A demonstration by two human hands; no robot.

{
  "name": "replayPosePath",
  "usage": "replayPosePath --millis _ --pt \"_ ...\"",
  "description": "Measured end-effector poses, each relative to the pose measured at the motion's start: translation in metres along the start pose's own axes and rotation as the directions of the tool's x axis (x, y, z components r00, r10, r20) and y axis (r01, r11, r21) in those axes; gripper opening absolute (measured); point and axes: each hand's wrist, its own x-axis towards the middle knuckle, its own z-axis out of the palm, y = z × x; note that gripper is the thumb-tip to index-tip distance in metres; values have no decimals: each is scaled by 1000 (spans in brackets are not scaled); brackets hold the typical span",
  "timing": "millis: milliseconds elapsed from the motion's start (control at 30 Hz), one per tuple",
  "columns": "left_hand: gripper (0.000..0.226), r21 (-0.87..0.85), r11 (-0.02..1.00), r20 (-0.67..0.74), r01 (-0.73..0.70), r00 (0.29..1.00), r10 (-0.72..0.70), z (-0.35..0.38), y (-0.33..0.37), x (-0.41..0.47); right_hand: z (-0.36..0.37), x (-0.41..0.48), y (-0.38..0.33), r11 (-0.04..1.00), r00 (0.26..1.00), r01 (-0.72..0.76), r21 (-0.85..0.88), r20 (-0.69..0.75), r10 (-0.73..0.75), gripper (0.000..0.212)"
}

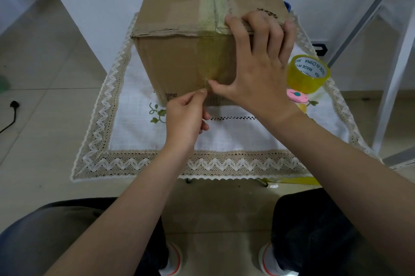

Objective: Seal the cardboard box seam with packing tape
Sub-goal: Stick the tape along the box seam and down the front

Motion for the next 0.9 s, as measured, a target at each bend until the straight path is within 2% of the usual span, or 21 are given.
replayPosePath --millis 100,167,233,300,333,400,433,500,567,633,700,767,800,900 --pt "28 22 998 -1 54 999 -54 -7 -2 -3 0 2 -1 998 999 -39 58 -14 40 90" --pt "32 61 998 2 14 1000 -14 -10 -1 -4 1 3 -3 991 996 -81 106 -27 84 82" --pt "31 139 984 -22 -107 994 111 -10 -2 -4 5 1 -3 997 998 -56 61 -30 58 90" --pt "16 247 919 -56 -306 943 329 -9 -3 -3 10 -3 1 1000 1000 0 -7 -8 0 110" --pt "8 306 860 -53 -408 895 444 -9 -2 -4 12 -4 3 999 1000 20 -31 4 -20 118" --pt "21 434 681 -23 -590 748 663 -9 1 -5 15 -5 4 998 1000 28 -53 10 -27 123" --pt "28 532 561 -12 -634 657 754 -8 3 -4 15 -5 4 998 1000 27 -49 2 -27 121" --pt "46 706 340 12 -621 491 871 -7 16 -2 11 -4 8 999 999 35 -18 -28 -35 113" --pt "64 790 216 84 -574 450 889 -5 32 4 5 -3 14 998 999 25 55 -45 -23 102" --pt "78 836 94 214 -540 480 851 -6 45 15 1 -1 14 995 998 -2 104 -57 8 94" --pt "81 852 10 289 -523 486 825 -11 51 26 -3 1 13 994 1000 -7 107 -9 8 93" --pt "67 833 8 281 -554 434 856 -15 57 35 -9 5 18 990 997 6 144 73 -17 94" --pt "58 805 33 264 -592 409 873 -17 62 39 -13 8 22 981 996 7 192 88 -25 87" --pt "41 727 140 210 -672 412 887 -15 75 45 -22 23 30 935 998 -36 353 59 16 45"
